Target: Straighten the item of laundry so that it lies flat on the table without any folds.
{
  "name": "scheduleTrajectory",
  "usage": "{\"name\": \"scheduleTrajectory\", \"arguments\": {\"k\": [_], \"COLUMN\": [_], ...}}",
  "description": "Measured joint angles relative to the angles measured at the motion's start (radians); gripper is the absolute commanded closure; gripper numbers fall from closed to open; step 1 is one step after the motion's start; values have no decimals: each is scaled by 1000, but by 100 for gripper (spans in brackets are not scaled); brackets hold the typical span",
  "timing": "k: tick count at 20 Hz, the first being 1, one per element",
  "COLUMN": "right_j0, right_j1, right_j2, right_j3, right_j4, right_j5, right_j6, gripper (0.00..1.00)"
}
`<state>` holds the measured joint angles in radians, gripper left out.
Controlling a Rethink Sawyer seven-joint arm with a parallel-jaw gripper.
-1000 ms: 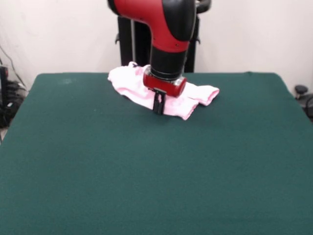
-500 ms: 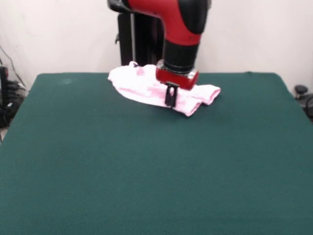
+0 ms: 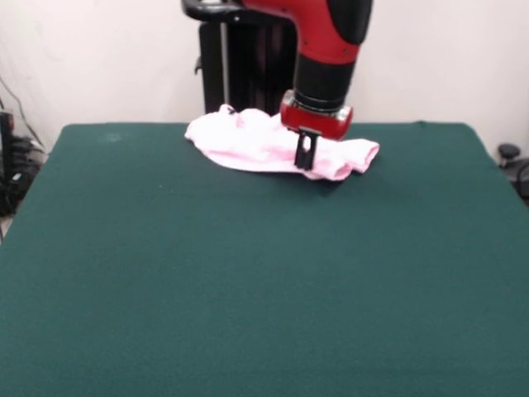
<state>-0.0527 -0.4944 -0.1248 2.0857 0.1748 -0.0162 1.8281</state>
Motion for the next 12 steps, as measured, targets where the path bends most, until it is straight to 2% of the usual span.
{"name": "scheduleTrajectory", "arguments": {"k": [12], "right_j0": [3], "right_j1": [30], "right_j2": [-5], "right_j3": [0], "right_j4": [0], "right_j5": [0], "right_j6": [0], "gripper": [100]}}
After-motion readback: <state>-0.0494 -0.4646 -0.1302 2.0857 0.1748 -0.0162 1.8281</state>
